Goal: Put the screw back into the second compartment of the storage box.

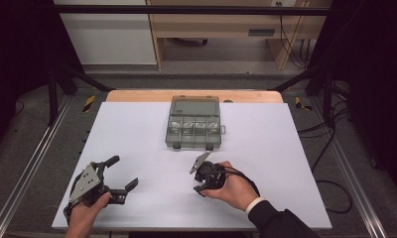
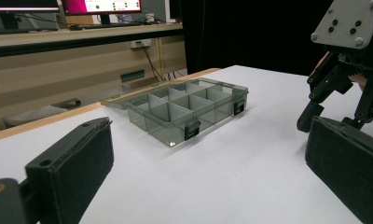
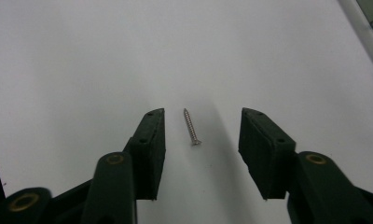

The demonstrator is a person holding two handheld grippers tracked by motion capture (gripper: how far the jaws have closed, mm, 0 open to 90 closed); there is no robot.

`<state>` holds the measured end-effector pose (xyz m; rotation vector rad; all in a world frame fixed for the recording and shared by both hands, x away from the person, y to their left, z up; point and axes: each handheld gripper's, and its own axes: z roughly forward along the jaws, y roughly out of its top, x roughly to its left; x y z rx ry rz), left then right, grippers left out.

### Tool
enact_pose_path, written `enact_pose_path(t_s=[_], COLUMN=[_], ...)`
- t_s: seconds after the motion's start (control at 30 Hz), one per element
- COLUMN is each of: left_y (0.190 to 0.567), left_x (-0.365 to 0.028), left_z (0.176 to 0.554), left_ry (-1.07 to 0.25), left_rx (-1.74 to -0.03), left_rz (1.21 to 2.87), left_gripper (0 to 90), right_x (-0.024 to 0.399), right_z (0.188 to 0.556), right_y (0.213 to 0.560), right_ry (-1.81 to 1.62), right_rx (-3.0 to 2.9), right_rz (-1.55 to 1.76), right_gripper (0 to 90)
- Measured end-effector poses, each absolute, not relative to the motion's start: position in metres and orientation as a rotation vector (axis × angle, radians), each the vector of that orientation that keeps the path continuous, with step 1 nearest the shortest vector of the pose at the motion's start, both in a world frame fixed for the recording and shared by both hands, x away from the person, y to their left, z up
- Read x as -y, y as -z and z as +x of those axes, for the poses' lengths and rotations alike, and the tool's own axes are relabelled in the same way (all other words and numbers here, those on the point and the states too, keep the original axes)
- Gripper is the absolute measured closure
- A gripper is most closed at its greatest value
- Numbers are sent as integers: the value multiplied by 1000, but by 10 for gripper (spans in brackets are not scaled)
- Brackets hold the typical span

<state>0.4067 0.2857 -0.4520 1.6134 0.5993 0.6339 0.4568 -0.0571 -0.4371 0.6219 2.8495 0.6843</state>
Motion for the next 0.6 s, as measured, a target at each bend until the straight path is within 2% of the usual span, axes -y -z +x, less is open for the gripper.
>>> enact_pose_path(t_s=[0.07, 0.1, 0.6], left_y=[452, 452, 453], left_x=[-286, -286, -285], left_z=[407, 407, 407], left_ry=[-634, -634, -628], left_rx=[-599, -599, -594], left_rz=[1614, 1615, 1622], left_gripper=[9, 9, 9], right_x=[57, 57, 46], right_z=[457, 457, 462], right_y=[437, 438, 450], right_ry=[-683, -686, -679], right_rx=[-2850, -2845, -2866], right_rz=[621, 637, 613], right_gripper=[558, 596, 740])
